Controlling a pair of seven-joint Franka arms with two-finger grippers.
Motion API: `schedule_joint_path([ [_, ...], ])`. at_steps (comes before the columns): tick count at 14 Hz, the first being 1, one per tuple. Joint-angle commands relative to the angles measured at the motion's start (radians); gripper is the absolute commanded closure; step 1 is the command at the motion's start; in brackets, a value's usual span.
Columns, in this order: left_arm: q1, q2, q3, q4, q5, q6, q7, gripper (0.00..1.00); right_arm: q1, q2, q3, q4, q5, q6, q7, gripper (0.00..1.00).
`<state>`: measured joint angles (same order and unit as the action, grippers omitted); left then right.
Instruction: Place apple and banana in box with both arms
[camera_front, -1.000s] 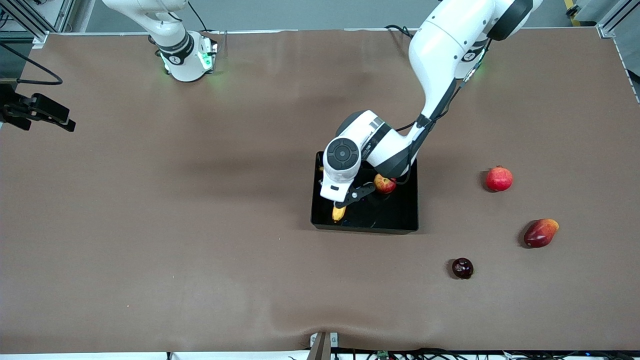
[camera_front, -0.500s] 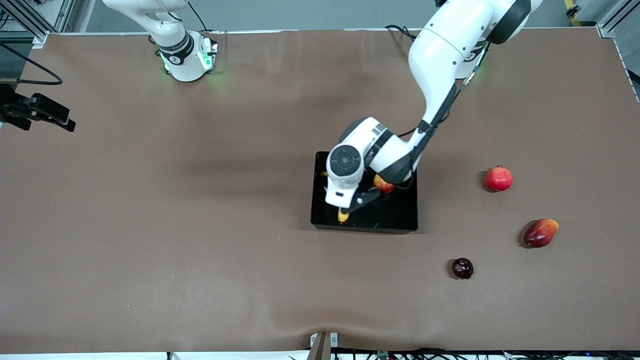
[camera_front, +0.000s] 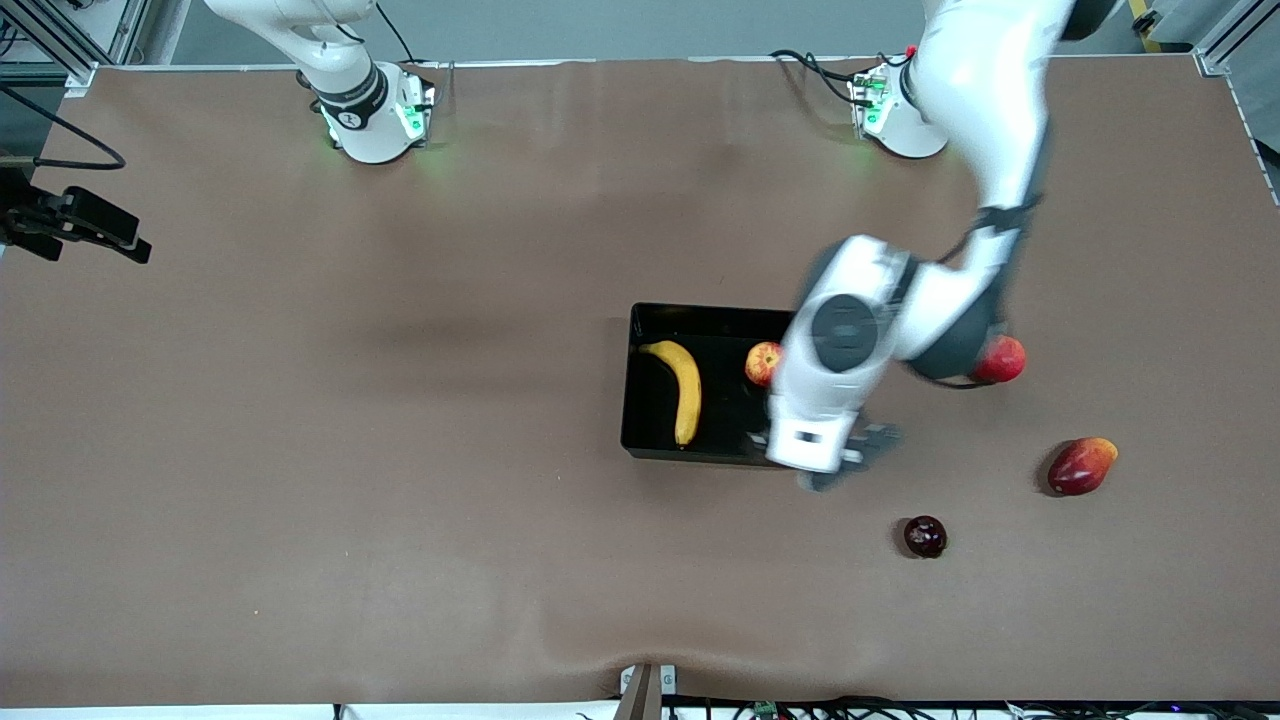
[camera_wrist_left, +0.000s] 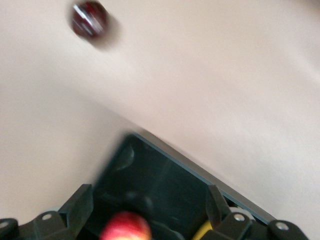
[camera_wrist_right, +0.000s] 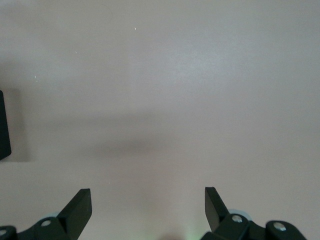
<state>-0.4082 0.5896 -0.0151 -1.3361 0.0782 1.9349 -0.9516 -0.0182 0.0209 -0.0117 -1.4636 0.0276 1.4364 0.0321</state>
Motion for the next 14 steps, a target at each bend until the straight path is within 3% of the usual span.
schedule_joint_path([
  [1, 0.092, -0.114, -0.002, -0.034, -0.002, -0.104, 0.14, 0.0, -0.006, 0.007, 0.002, 0.017, 0.009, -0.007, 0.012, 0.0],
  [4, 0.19, -0.217, 0.0, -0.037, 0.005, -0.227, 0.207, 0.0, -0.006, 0.007, 0.002, 0.017, 0.009, -0.007, 0.012, 0.0],
  [8, 0.296, -0.319, 0.001, -0.037, 0.003, -0.295, 0.452, 0.0, -0.006, 0.007, 0.002, 0.017, 0.009, -0.007, 0.012, 0.0],
  [14, 0.37, -0.458, 0.004, -0.046, 0.005, -0.393, 0.629, 0.0, -0.003, 0.008, 0.002, 0.017, 0.009, -0.008, 0.012, 0.0],
])
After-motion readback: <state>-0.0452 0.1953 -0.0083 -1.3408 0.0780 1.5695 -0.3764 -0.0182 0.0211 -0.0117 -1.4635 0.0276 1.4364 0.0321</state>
